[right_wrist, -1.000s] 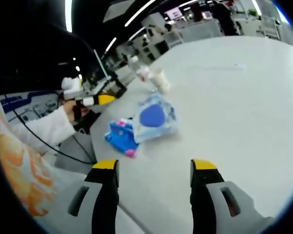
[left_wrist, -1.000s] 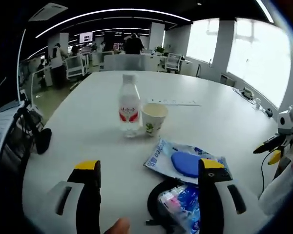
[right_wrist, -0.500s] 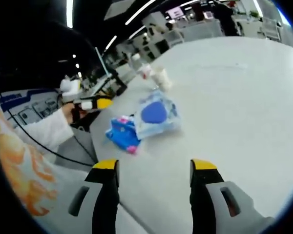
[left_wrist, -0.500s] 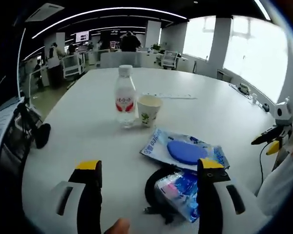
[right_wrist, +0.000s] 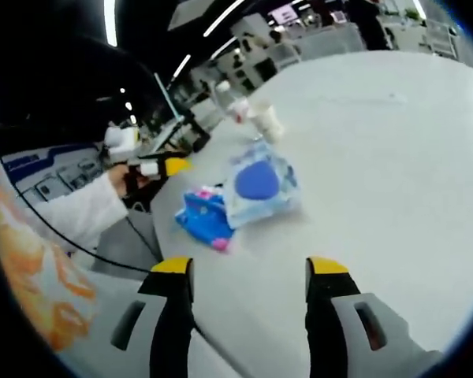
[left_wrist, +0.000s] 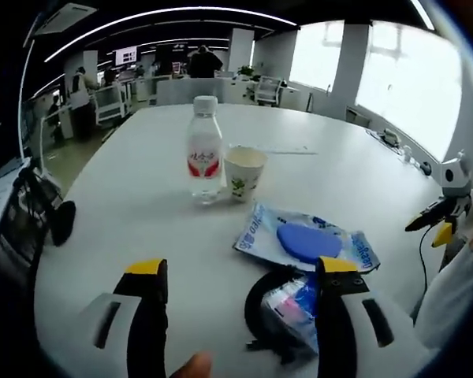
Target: Arrange the tabletop items into an orderly group along one side of the table until the central work area is clear of visible clutter.
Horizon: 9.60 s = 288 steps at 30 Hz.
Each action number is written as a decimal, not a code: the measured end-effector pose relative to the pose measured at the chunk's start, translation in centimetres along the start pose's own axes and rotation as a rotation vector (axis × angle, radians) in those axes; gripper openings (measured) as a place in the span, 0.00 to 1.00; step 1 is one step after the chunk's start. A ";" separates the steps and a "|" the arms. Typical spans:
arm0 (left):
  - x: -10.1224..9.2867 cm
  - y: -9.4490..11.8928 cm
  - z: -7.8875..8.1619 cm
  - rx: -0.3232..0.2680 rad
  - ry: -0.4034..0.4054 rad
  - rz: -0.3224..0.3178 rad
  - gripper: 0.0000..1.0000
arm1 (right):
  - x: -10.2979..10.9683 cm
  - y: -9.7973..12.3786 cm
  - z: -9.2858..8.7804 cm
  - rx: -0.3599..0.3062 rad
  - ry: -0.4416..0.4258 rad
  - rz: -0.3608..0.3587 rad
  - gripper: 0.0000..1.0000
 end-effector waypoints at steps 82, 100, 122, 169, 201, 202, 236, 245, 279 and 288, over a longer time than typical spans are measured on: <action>-14.4 -0.4 4.7 -0.151 0.077 -0.121 0.00 | -3.7 5.7 5.7 -0.416 -0.251 -0.179 0.00; -16.8 0.5 6.2 -0.168 0.049 -0.147 0.00 | -3.2 8.6 6.5 -0.466 -0.155 -0.215 0.00; -18.7 -0.4 7.9 -0.189 0.049 -0.188 0.00 | -4.6 11.3 9.9 -0.485 -0.047 -0.254 0.00; -9.9 -6.8 4.8 -0.103 0.161 -0.092 0.00 | -9.0 -0.5 11.6 -0.313 -0.012 -0.245 0.00; -5.7 -14.9 1.3 0.034 0.203 -0.024 0.00 | -15.6 -7.9 10.8 -0.175 0.008 -0.332 0.00; -5.7 -15.0 1.2 0.039 0.204 -0.024 0.00 | -15.7 -8.0 10.6 -0.170 0.007 -0.332 0.00; -5.1 -16.2 -0.3 0.059 0.220 0.031 0.00 | -17.7 -9.1 9.1 -0.132 0.086 -0.379 0.12; -4.6 -15.4 -0.4 0.039 0.165 0.070 0.17 | -17.1 -8.2 10.7 -0.203 0.168 -0.392 0.37; -7.7 -2.3 3.8 -0.156 0.000 0.095 0.49 | -9.6 3.5 10.3 -0.499 0.094 -0.351 0.59; -6.4 2.1 -1.5 -0.065 0.014 0.150 0.48 | -8.9 7.6 9.4 -0.565 0.029 -0.351 0.58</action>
Point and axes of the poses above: the point that each gripper's makers call its tool centre point, and the gripper's own axes: y roughly backward along the fingers, x roughly to its left, z roughly out of its top, the point moved 1 cm from there along y, roughly backward along the fingers, and after that the axes turned 7 degrees about -x, right-handed, at the moved point
